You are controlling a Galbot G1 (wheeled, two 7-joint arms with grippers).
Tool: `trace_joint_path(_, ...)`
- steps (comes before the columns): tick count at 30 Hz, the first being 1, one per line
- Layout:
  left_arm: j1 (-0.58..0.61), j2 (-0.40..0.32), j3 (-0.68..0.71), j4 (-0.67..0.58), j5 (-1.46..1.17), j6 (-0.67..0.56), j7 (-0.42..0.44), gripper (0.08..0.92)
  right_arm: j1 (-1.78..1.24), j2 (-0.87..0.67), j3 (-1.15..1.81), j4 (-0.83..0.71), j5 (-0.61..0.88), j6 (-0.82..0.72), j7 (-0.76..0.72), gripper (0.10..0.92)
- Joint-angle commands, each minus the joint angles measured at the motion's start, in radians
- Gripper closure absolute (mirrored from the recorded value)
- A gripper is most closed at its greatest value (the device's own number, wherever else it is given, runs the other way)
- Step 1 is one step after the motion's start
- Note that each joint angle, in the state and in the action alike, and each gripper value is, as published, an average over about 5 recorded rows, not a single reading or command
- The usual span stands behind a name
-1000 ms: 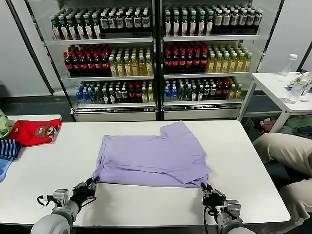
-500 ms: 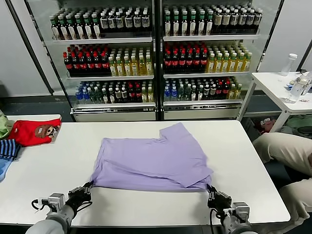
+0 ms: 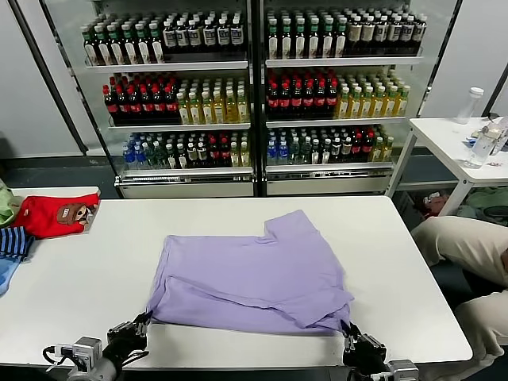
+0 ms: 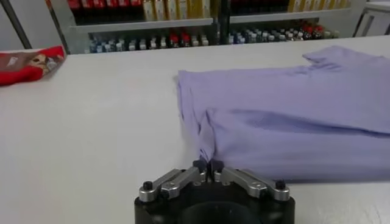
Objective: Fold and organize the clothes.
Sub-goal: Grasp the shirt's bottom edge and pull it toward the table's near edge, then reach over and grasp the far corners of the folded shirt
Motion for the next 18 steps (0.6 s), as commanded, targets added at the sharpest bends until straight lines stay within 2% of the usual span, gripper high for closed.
trace_joint_path(1, 0.000, 0.009, -0.109, -0.106, 0.021, 0.010, -0.018, 0.712, 0.011, -0.008, 0.054, 0.118, 0.016, -0.032, 0.002, 0.608)
trace_joint_path(3, -0.048, 0.015, -0.111, -0.104, 0.008, 0.011, -0.013, 0.651, 0.083, -0.017, 0.065, 0.122, 0.041, -0.050, 0.003, 0.557)
trace_joint_path(6, -0.168, 0.024, -0.069, -0.039, -0.007, 0.006, 0.022, 0.565, 0.273, -0.023, 0.047, 0.038, 0.070, -0.082, 0.015, 0.470)
trace_joint_path(10, -0.387, 0.027, 0.031, 0.132, 0.017, -0.026, 0.112, 0.452, 0.568, -0.013, -0.049, -0.171, 0.089, -0.102, 0.037, 0.357)
trace_joint_path(14, -0.580, 0.019, 0.124, 0.307, 0.057, -0.032, 0.154, 0.331, 0.811, 0.009, -0.161, -0.391, 0.088, -0.103, 0.037, 0.247)
trace_joint_path(18, -0.716, 0.003, 0.195, 0.475, 0.075, -0.031, 0.178, 0.225, 1.004, 0.059, -0.221, -0.612, 0.083, -0.102, 0.033, 0.206)
